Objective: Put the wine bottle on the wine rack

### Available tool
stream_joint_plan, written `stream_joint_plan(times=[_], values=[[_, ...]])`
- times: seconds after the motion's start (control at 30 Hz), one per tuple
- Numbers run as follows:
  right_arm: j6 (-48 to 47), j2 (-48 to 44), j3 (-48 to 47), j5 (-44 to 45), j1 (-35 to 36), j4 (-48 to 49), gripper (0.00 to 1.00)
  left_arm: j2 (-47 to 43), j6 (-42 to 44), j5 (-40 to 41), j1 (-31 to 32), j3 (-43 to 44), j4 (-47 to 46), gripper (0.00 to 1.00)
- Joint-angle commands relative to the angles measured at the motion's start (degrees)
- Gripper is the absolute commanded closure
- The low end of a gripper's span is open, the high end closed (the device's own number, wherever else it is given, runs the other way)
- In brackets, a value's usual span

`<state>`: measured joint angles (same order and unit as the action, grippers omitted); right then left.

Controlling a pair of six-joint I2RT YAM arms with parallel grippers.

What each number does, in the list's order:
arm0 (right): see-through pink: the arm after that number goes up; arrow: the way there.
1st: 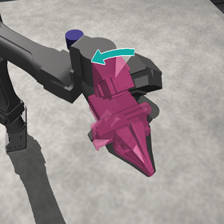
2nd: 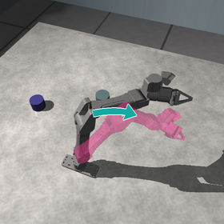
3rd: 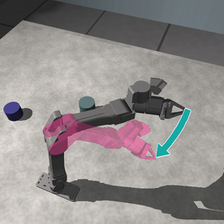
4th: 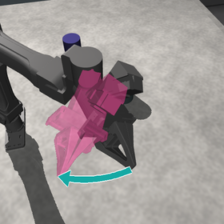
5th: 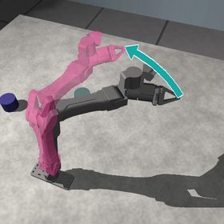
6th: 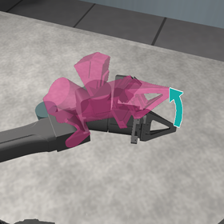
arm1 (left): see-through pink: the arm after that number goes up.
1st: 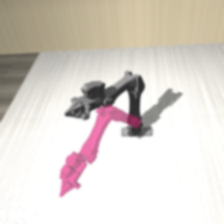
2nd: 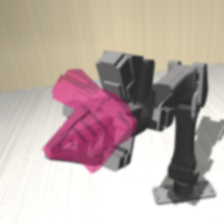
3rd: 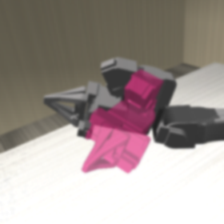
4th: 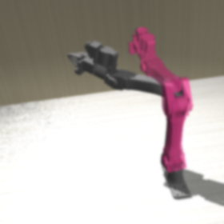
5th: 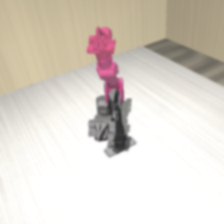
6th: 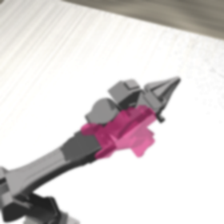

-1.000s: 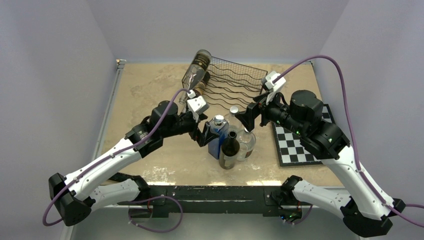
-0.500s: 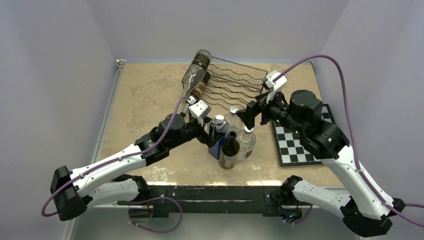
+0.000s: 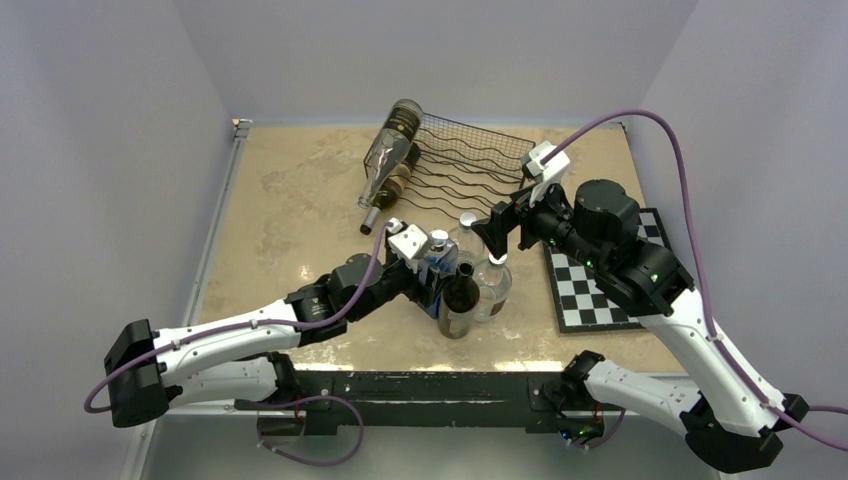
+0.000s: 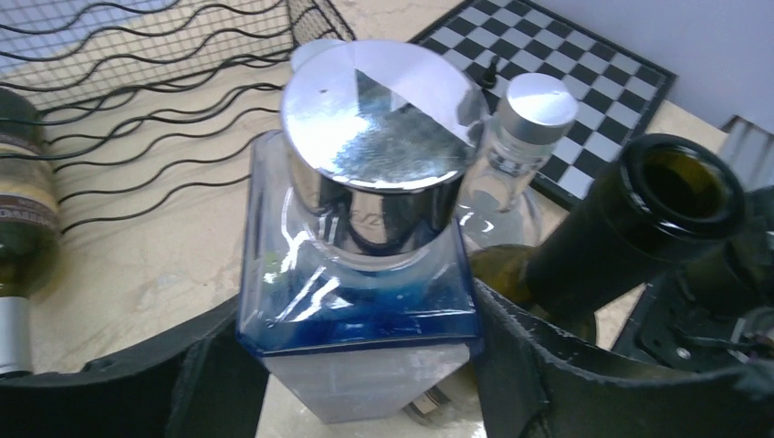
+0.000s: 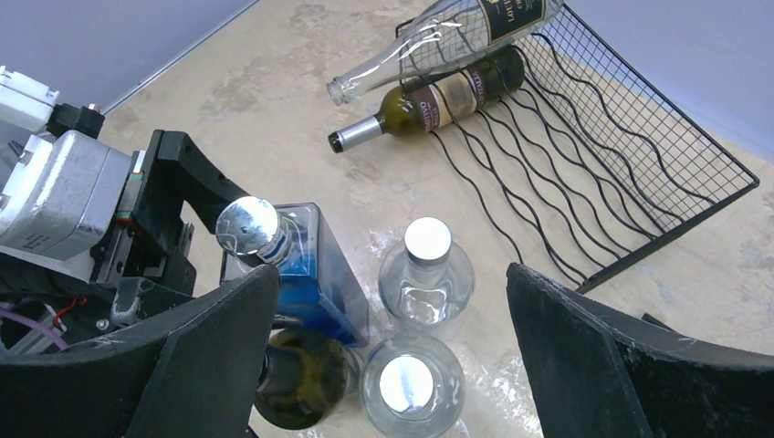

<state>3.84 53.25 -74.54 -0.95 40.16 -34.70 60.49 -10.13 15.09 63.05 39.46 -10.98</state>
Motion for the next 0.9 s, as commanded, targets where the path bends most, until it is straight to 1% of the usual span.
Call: stream_joint_plan(times=[0.0,0.13,0.17,0.27,0.4,0.57,0.77,0.87], values=[[-0.58,0.02,-0.87,0.77,-0.04,1.43,0.01,1.27,3.01,3.37,0.85,-0.05,-7.13,0.4],[-0.55,0.37,-1.69,0.77,-0.08,1.2,0.01,1.07,4.02,3.8,0.92,0.59,-7.09,0.6],[-0.5,0.4,-1.78,0.77,-0.08,1.21,0.01,0.97,4.25,3.87,0.93,0.8,-6.85,0.69],[-0.13,0.74,-2.34,0.0,-0.09,1.33,0.01,0.43,5.29,4.41,0.94,1.8,-5.62,1.0],[1.35,1.53,-3.04,-2.06,-0.08,1.74,0.01,-1.2,6.16,6.84,0.91,3.76,-3.27,1.0],[1.27,1.13,-2.23,-6.6,-0.11,5.03,0.01,-2.57,6.31,11.32,0.79,11.44,6.97,1.0],[1.17,1.67,-1.92,-10.03,-0.08,7.78,0.01,-5.11,5.56,13.42,0.2,15.53,10.83,1.0],[1.02,1.15,-0.69,-12.85,-0.14,10.09,0.01,-6.14,5.37,15.26,0.03,18.19,15.08,1.0]])
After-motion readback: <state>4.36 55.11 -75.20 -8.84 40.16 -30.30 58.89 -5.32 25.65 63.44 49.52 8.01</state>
